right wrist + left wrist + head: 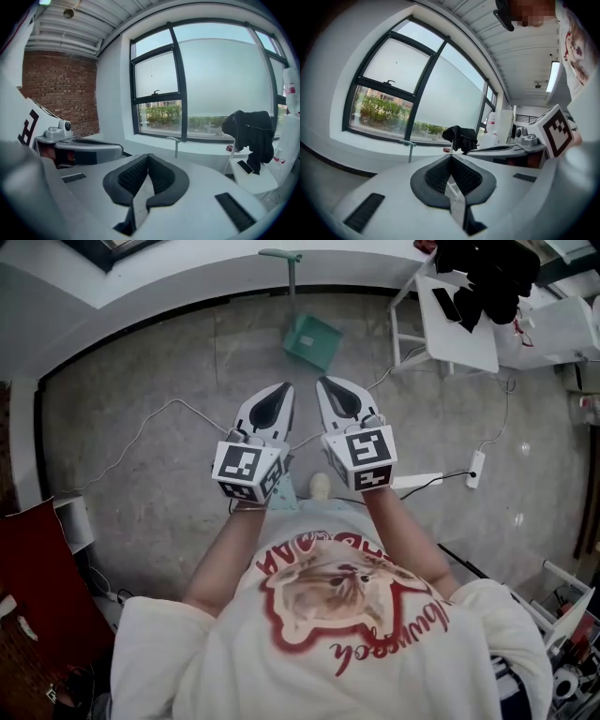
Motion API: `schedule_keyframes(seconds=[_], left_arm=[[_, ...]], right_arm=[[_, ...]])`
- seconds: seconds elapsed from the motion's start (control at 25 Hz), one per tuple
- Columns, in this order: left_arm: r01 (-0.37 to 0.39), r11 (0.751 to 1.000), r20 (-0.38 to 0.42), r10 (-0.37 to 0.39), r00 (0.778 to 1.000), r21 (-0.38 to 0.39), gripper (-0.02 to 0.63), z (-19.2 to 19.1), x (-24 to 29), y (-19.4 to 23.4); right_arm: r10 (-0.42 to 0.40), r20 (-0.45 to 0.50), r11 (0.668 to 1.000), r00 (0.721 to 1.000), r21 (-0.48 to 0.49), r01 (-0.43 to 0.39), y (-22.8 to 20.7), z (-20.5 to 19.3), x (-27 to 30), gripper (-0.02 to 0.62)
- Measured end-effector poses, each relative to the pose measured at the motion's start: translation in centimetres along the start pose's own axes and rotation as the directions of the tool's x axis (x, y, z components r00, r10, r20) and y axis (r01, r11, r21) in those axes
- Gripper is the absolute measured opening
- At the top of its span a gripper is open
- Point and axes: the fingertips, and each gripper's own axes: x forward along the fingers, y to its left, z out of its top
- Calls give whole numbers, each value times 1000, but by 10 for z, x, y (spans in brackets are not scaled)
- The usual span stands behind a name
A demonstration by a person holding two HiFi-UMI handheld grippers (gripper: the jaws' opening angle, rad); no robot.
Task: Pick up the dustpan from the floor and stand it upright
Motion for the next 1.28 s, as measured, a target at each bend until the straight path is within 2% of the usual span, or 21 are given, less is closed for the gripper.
schedule_keyframes(seconds=[0.16, 0.28, 0.52, 0.76, 0.96, 1.28], left_arm=[[5, 1000, -7, -5, 1000, 17, 20, 1, -18, -54], [6, 999, 13, -7, 1000, 48, 20, 15, -33, -70], [-20, 998, 47, 17, 999, 58, 20, 36, -56, -59], [-1, 998, 61, -3, 998, 64, 20, 53, -63, -47], [19, 997, 81, -25, 996, 78, 20, 67, -59, -38], [33, 997, 84, -40, 996, 73, 20, 76, -50, -34]], right_arm=[[13, 19, 1000, 1000, 24, -14, -11, -6, -51, 25], [38, 44, 999, 998, 25, -39, -1, 2, -66, 25], [118, 81, 993, 990, -33, -116, 38, 32, -60, 25], [143, 97, 987, 985, -83, -135, 61, 55, -46, 25], [153, 120, 985, 981, -99, -142, 67, 71, -38, 25], [122, 125, 990, 985, -89, -112, 54, 76, -36, 25]])
